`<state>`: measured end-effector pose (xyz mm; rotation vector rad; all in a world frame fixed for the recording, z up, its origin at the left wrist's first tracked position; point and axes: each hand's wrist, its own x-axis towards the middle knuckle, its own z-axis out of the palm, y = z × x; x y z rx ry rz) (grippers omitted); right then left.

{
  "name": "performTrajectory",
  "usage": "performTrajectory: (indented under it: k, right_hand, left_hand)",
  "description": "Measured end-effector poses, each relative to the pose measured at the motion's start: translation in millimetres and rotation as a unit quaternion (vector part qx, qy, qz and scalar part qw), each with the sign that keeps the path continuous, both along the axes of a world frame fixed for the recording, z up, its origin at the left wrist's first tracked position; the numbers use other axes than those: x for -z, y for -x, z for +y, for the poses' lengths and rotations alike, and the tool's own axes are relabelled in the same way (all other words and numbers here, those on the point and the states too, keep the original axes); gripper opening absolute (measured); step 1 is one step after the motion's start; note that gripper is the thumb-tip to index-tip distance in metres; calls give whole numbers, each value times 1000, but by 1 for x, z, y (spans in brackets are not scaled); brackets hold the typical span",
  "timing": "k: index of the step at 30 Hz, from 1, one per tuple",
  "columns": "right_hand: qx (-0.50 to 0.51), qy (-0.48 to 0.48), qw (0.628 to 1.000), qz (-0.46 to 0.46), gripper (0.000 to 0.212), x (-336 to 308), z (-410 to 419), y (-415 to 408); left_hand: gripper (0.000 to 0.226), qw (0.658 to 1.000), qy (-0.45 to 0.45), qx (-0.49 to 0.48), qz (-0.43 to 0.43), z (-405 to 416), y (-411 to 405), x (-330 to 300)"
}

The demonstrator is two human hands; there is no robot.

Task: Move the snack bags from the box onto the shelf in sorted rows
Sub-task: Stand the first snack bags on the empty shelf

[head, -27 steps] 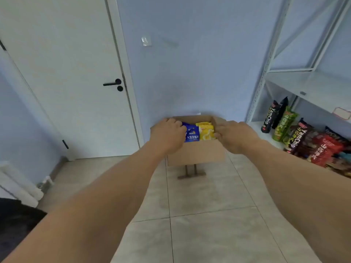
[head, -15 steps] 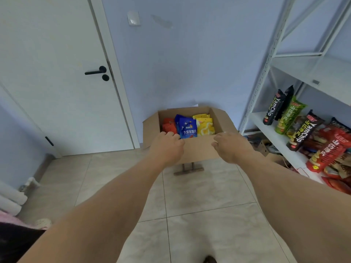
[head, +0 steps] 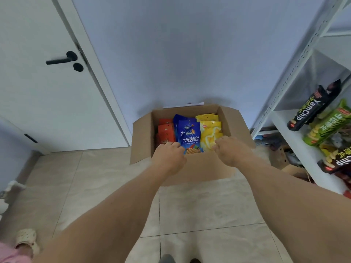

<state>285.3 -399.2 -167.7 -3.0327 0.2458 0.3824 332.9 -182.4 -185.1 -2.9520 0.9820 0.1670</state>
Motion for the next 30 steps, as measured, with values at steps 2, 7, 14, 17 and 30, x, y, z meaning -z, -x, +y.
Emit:
performTrajectory:
  k: [2, 7, 14, 17, 30]
  right_hand:
    - [19, -30, 999, 2, 37, 10, -13, -30]
    - [67, -81, 994, 23, 43, 54, -46, -104]
    - [154, -147, 974, 81, 54, 159, -94, -195]
    - [200, -187, 957, 97, 58, 209, -113, -225]
    - [361, -298, 867, 173, 72, 365, -163, -278]
  left_hand:
    - [41, 998, 30, -36, 52, -15, -31, 15]
    - [54, 970, 108, -125, 180, -55, -111, 65]
    - [68, 846, 222, -319, 365, -99, -199, 184]
    - [83, 786, 233, -395, 414, -110, -224, 240]
    - [62, 654, 287, -518, 471, -138, -273, 359]
